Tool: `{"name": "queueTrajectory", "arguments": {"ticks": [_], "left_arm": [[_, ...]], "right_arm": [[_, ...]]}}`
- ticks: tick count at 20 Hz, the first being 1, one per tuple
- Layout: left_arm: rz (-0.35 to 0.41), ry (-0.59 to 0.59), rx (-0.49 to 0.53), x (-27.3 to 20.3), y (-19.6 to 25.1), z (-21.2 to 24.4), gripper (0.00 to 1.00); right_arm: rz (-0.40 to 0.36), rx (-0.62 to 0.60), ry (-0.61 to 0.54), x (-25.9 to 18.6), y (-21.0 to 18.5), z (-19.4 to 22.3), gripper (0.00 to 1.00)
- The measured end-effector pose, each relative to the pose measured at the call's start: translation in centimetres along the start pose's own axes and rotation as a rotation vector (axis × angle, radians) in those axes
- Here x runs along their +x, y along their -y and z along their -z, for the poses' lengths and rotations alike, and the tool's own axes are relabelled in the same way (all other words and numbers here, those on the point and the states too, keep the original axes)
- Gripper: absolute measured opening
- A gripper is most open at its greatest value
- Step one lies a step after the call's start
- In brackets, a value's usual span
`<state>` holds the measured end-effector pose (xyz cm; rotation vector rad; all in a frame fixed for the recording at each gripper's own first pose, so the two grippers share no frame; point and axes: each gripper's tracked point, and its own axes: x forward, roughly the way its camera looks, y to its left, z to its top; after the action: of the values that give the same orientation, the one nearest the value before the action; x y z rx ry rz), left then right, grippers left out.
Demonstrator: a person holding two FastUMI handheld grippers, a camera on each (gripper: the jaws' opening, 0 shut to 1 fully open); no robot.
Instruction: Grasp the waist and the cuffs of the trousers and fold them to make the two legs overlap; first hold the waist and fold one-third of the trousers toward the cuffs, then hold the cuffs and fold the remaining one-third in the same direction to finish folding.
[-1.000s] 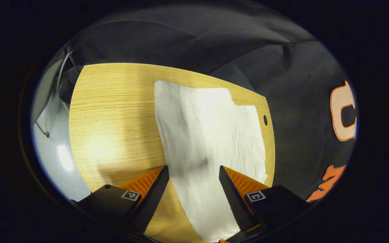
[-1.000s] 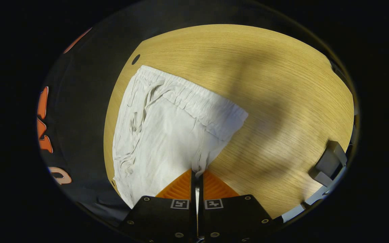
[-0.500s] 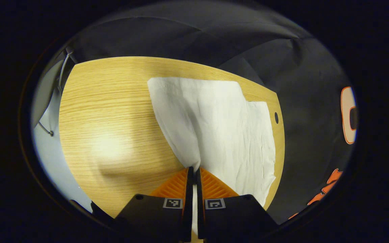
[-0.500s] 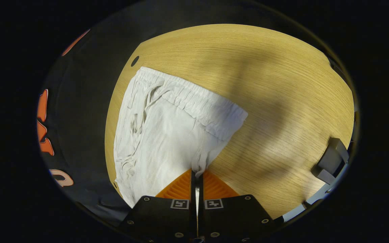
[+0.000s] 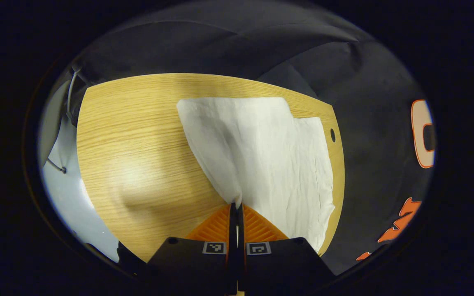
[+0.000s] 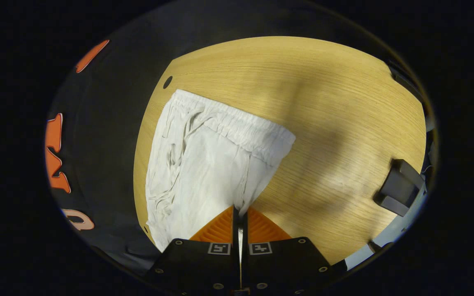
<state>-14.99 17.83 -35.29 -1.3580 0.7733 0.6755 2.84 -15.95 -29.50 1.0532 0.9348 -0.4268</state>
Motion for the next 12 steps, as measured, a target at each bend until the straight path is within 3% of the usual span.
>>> {"name": "queueTrajectory", "arguments": {"ticks": [9,12], "left_arm": [[0.181,-0.055,0.176,-5.4,8.9,-3.1,0.04],[0.195,-0.053,0.245,-5.1,12.2,-5.4,0.04]], "right_arm": [[-0.11,-0.045,0.088,-5.2,-7.6,-2.1,0.01],[-0.127,-0.077,0.116,-6.1,-10.4,-3.6,0.01]]}}
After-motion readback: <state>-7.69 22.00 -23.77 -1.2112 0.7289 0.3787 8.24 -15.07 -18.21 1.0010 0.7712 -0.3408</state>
